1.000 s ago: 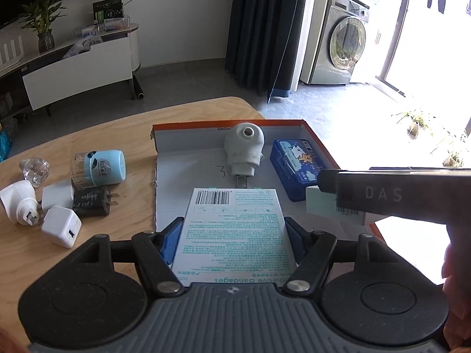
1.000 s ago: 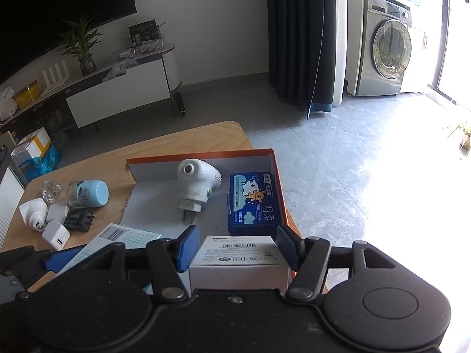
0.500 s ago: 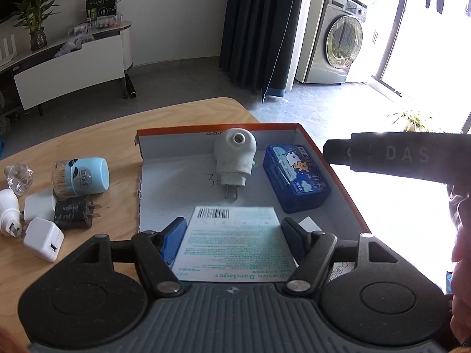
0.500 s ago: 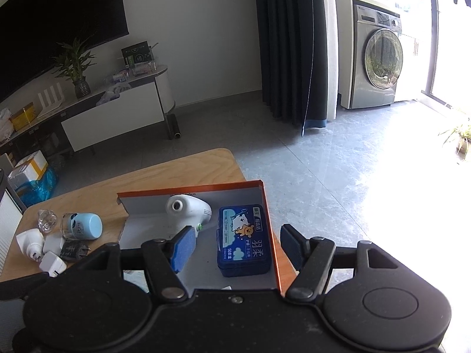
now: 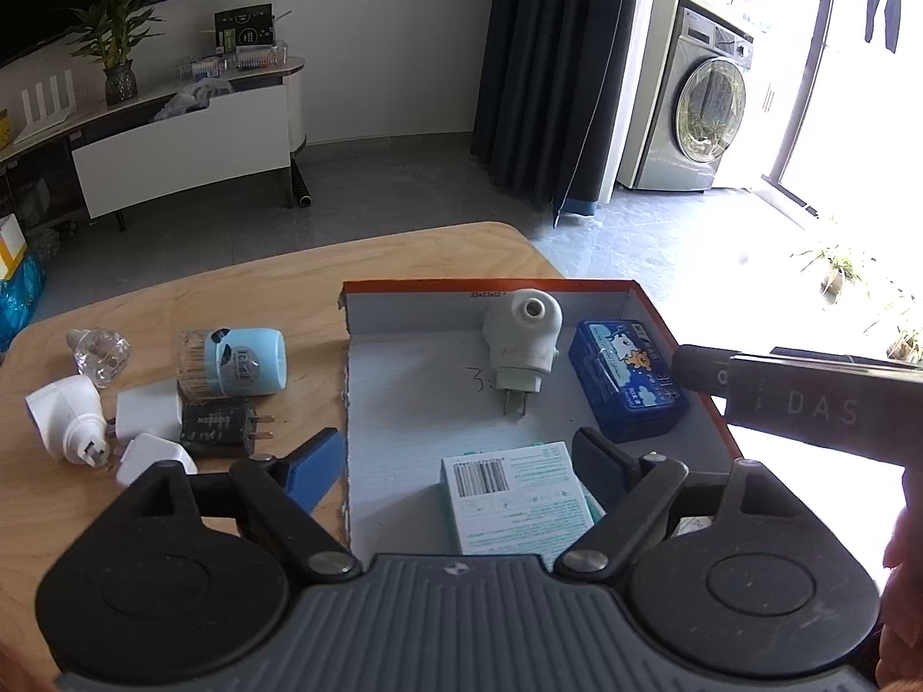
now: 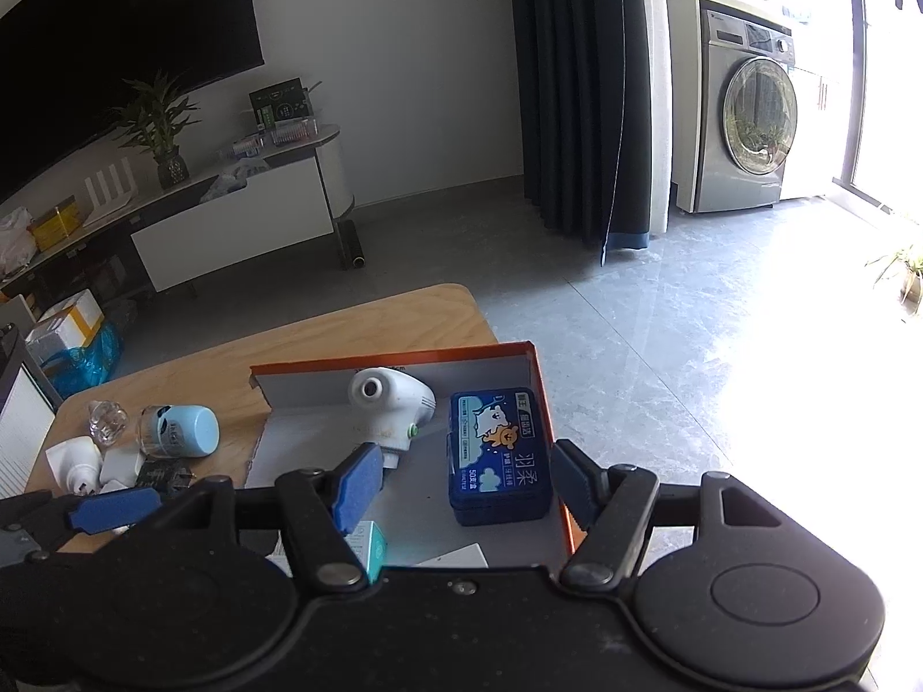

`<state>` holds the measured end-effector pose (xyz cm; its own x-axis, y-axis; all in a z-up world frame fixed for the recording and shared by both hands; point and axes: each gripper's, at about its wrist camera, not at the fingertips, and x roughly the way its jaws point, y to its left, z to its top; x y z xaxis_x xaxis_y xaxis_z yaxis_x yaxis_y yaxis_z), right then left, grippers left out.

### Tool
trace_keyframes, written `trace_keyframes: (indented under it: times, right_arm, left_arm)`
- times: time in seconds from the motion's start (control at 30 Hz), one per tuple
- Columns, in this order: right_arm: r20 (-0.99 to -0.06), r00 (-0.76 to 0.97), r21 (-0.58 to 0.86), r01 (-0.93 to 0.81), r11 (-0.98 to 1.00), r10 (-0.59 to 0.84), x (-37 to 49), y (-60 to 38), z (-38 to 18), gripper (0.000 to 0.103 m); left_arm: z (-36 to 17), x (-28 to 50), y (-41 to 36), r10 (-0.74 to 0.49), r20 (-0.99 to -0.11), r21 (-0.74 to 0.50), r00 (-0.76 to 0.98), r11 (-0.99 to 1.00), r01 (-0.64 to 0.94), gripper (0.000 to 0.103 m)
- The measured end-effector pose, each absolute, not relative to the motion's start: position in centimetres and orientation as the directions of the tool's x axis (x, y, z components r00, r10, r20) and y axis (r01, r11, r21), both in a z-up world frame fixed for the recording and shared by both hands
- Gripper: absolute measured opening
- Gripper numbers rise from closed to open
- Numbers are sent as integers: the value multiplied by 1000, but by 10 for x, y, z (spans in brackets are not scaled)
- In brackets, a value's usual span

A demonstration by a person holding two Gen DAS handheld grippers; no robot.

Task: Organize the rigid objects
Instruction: 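Withdraw both tools from the box toward the items on the table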

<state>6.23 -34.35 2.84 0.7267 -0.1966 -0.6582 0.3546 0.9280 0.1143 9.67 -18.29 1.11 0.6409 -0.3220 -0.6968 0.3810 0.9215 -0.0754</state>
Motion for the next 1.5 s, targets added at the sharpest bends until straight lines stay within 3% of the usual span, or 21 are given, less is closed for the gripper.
trace_keyframes:
  times: [0.2,1.17,1.5]
  right_arm:
    - [-672,720,105,324,940,-174,65,-324,25,84]
    - [-714,700,105,103,989,3,100,-221,4,86]
    - [-716,697,110,63,992,35,109,-212,-2,86]
  left_arm:
    - [16,96,-154,-269,-695,-66,667,947,313,99]
    - [9,98,-44,-137,-694,-99,707,991,94,99]
    - [-6,128,-7,-29,-712,-86,702,995,-46,99]
